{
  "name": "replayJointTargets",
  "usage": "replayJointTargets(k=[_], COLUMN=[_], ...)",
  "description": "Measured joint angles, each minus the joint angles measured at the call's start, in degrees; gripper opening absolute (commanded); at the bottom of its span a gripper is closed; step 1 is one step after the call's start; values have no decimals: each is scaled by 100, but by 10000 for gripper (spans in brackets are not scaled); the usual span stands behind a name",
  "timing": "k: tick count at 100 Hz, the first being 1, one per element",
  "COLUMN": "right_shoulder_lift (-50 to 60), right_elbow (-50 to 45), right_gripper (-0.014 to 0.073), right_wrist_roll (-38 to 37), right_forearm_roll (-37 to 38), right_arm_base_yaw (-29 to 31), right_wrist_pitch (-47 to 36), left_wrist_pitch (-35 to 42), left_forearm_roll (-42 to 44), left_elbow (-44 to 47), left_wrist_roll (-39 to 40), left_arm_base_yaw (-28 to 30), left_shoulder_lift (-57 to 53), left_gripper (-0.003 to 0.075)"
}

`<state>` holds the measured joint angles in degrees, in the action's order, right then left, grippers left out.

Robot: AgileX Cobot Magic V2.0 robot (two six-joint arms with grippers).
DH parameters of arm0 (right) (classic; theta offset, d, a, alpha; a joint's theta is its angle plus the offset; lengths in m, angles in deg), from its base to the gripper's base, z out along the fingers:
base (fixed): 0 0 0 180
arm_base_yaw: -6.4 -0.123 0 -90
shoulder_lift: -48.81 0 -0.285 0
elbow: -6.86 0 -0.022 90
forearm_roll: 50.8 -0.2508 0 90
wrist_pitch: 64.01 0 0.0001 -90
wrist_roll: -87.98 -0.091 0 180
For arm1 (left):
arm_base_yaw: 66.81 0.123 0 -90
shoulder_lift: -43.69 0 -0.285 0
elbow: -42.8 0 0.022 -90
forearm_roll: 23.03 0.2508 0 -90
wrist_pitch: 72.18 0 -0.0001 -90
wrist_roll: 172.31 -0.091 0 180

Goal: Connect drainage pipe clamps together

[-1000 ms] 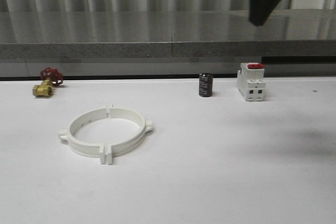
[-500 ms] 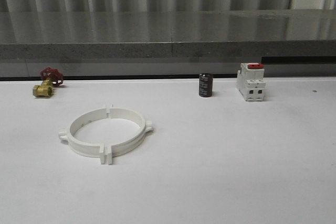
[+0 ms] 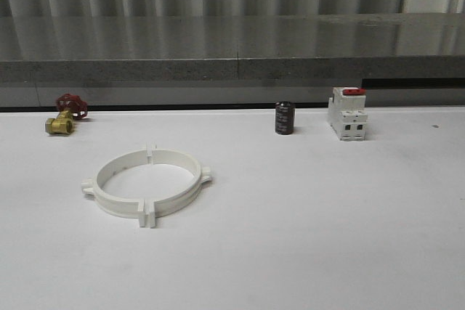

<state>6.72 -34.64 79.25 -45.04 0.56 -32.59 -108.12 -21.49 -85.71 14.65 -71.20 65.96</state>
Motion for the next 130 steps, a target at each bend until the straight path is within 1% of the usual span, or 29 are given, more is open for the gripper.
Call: replayJointTargets(k=[23,35,45,72,91,130], right_shoulder_lift=[1294,1833,2135,2879,3463,3488], right_elbow=[-1498,-2272,-2786,-3658,-3727,-3727], right_gripper=[-65,-65,-65,-65,-65,-65], right_wrist_roll=[3,3,3,487,527,527], right_forearm_roll=[0,-67,-168,-576,-628,-641], right_arm_base_yaw=[0,39,180,579,613,625], right_wrist_pitch=[-1294,-2100,-2462,-2840,-2644,-2516], left_wrist_pitch=[0,0,0,0,0,0], left_forearm_roll=[0,0,0,0,0,0], left_elbow=[0,0,0,0,0,0], left_wrist_roll=[0,0,0,0,0,0], left_arm_base_yaw=[0,0,0,0,0,0], left_shoulder_lift=[0,0,0,0,0,0], left_gripper=[-21,-21,-21,-21,-21,-21])
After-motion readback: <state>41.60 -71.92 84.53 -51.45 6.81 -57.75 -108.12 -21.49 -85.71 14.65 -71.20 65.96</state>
